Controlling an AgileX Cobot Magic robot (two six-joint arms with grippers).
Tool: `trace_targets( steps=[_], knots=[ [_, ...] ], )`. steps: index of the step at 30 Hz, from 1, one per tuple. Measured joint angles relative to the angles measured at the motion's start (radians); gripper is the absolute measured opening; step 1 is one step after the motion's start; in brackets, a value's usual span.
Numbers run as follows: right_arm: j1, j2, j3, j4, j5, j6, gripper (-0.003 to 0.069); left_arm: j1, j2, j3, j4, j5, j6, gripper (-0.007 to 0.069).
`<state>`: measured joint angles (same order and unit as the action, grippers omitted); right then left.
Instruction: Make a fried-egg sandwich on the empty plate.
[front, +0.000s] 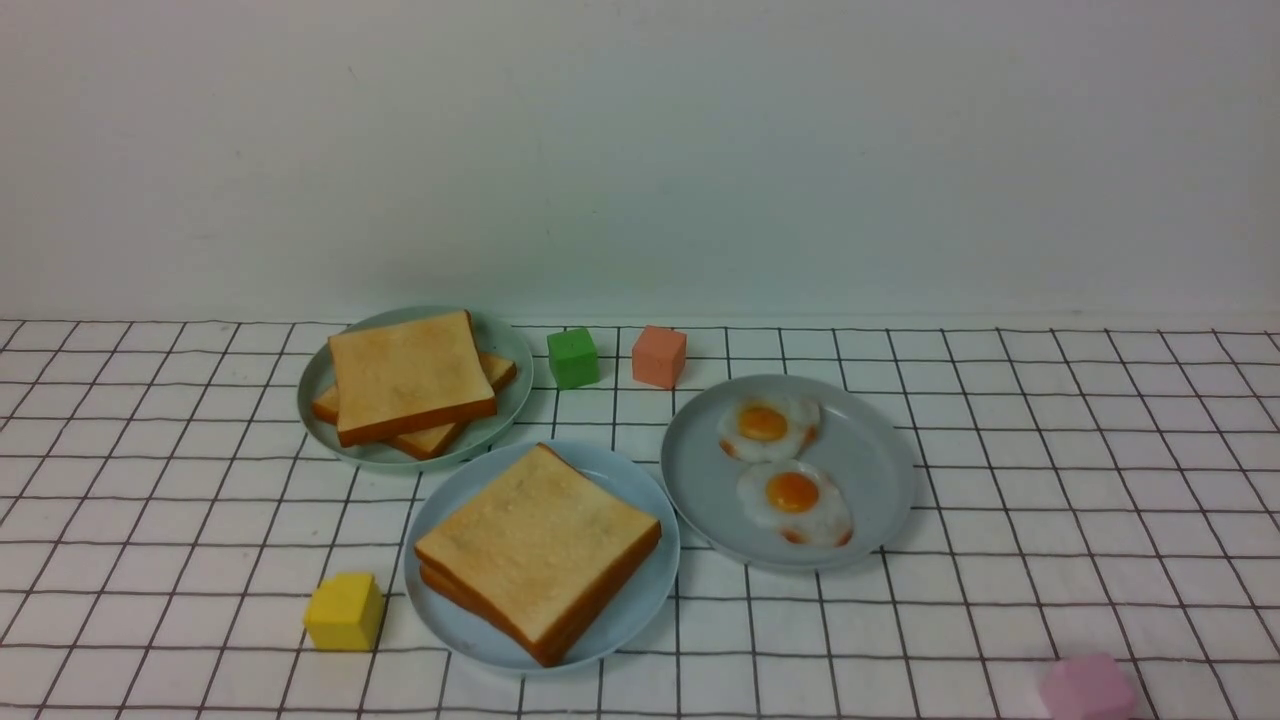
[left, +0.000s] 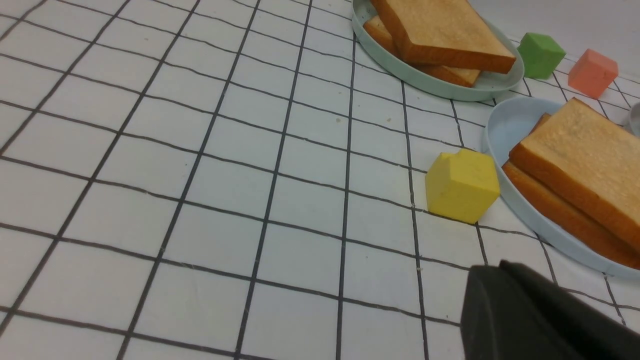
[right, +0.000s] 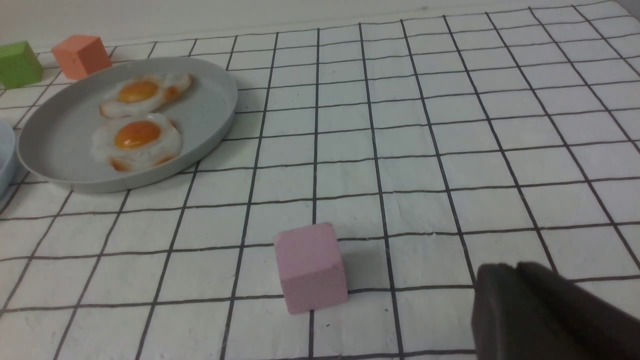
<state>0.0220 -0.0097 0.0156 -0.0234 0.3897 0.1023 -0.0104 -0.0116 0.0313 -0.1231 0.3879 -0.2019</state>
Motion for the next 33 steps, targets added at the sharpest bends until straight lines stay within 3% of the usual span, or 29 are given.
trace_targets(
  steps=[33],
  knots=[
    [0.000,0.000,0.000,0.000,0.000,0.000,0.0093,0.000,0.000,0.000,0.000,0.000,0.000,0.0017]
  ],
)
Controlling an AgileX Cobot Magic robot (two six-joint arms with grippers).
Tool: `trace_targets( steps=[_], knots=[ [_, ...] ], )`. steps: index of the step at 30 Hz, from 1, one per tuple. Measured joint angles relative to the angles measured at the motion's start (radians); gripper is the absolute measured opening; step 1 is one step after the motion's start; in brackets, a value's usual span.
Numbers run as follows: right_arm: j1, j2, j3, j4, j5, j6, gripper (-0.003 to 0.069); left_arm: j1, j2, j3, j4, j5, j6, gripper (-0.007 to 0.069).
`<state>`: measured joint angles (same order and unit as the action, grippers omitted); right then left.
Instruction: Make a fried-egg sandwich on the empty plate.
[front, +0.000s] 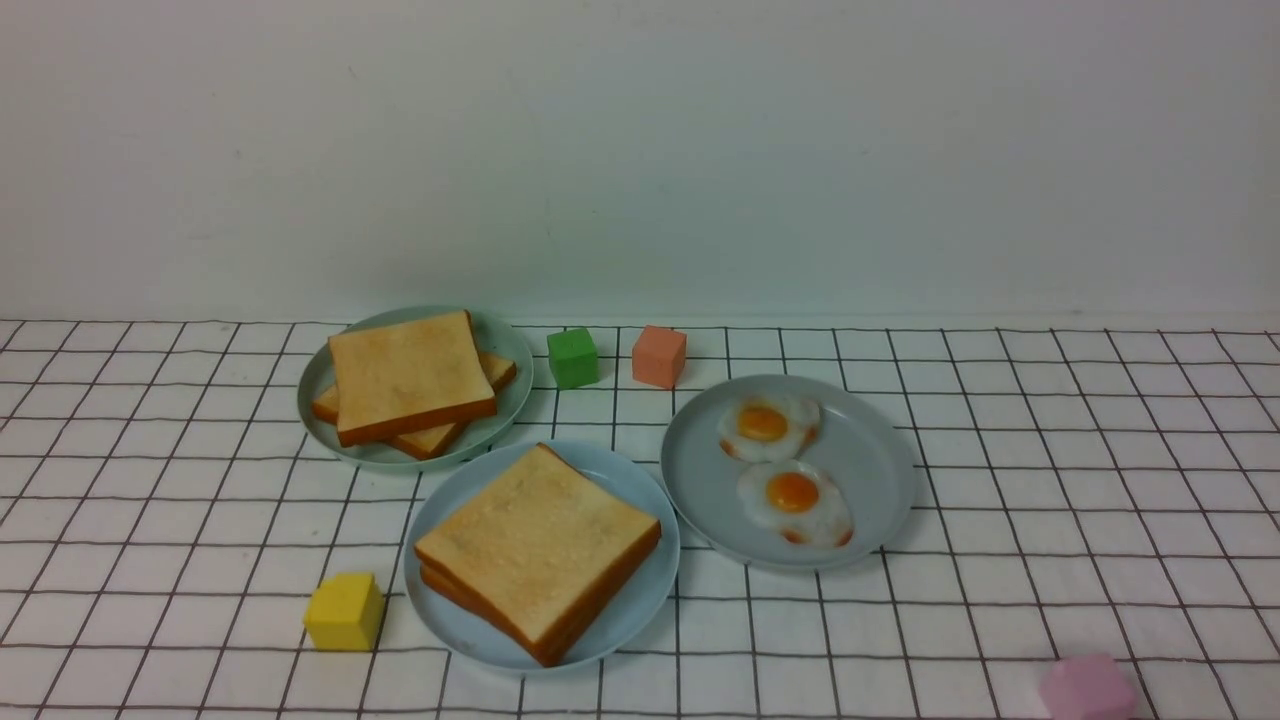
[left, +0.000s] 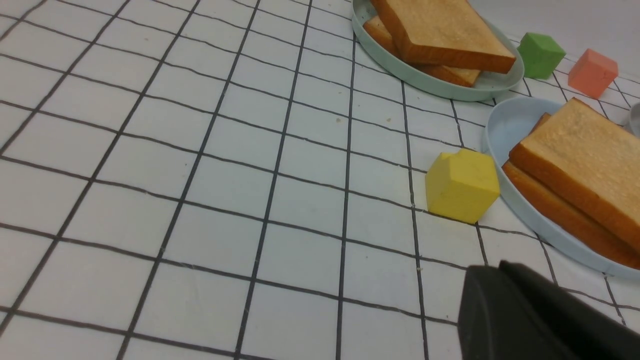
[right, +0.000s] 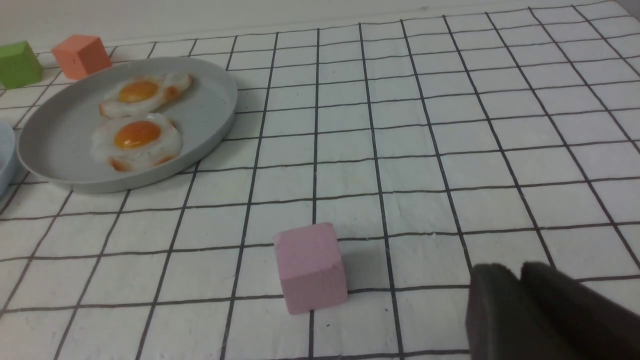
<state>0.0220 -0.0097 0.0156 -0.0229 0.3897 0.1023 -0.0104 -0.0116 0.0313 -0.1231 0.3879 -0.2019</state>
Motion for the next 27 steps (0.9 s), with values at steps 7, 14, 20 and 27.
trace_targets(
  steps=[7,14,20,27],
  knots=[
    [0.000,0.000,0.000,0.000,0.000,0.000,0.0104,0.000,0.000,0.000,0.000,0.000,0.000,0.0017],
    [0.000,0.000,0.000,0.000,0.000,0.000,0.0114,0.000,0.000,0.000,0.000,0.000,0.000,0.0017],
    [0.000,0.000,0.000,0.000,0.000,0.000,0.0122,0.000,0.000,0.000,0.000,0.000,0.000,0.0017],
    [0.000,0.000,0.000,0.000,0.000,0.000,0.0134,0.000,0.000,0.000,0.000,0.000,0.000,0.0017]
  ],
)
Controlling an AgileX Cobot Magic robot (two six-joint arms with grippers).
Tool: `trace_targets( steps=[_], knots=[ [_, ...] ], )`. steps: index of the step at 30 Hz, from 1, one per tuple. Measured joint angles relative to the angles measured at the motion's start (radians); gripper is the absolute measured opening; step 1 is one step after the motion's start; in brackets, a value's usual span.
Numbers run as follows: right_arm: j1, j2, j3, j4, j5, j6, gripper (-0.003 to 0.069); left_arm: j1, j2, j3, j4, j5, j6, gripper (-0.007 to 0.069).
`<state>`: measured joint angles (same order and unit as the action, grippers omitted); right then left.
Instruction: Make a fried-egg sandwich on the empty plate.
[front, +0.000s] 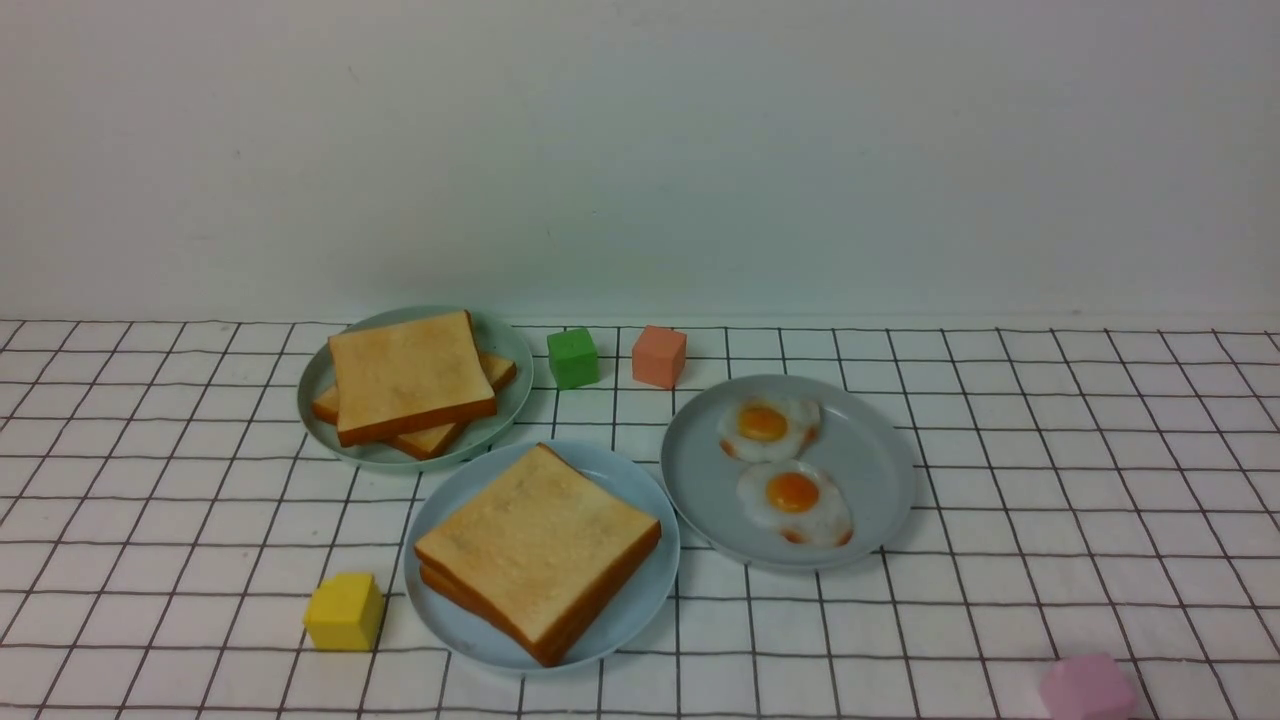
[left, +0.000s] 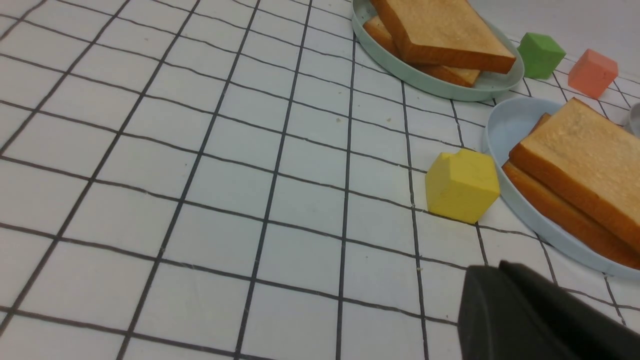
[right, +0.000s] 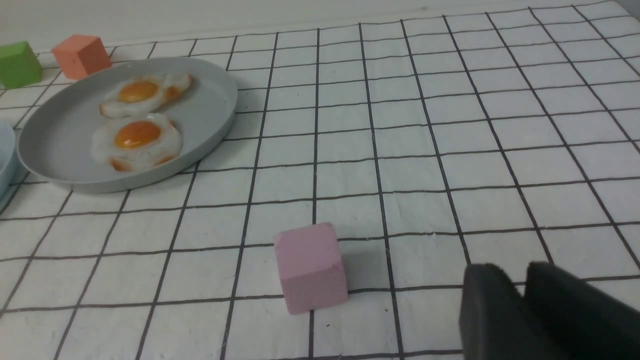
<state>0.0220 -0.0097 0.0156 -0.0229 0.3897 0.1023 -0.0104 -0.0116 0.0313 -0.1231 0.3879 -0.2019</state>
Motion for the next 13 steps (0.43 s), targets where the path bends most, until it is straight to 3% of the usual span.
trace_targets(
  steps=[13],
  knots=[
    [0.000,0.000,0.000,0.000,0.000,0.000,0.0152,0.000,0.000,0.000,0.000,0.000,0.000,0.0017]
  ],
)
